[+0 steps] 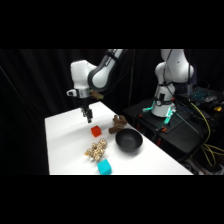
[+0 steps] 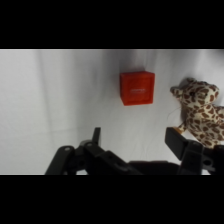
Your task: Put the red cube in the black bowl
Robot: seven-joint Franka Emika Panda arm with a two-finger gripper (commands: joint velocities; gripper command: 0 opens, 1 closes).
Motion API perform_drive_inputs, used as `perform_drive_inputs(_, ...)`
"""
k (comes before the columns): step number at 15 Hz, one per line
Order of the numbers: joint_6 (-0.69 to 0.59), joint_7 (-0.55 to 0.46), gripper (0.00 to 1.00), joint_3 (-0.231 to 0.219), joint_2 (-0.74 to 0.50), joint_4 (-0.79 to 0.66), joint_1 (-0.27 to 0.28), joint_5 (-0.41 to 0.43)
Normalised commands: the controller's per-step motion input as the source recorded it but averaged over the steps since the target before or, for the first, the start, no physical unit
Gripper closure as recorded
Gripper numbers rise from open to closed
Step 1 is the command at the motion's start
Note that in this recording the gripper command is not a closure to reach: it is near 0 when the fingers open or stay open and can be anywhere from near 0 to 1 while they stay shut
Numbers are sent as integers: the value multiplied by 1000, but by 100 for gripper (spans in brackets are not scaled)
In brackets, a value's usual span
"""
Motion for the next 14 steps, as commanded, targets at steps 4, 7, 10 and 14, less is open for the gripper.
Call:
perform_drive_inputs(4, 308, -89, 0, 143, 43, -142, -107, 139)
perform_drive_inputs(7, 284, -92, 0, 134, -1, -167, -130, 144)
perform_drive_inputs(10, 311, -148, 0, 149, -32, -203, -173, 165)
perform_drive_inputs(14, 273, -132, 0, 158, -7, -148, -132, 145)
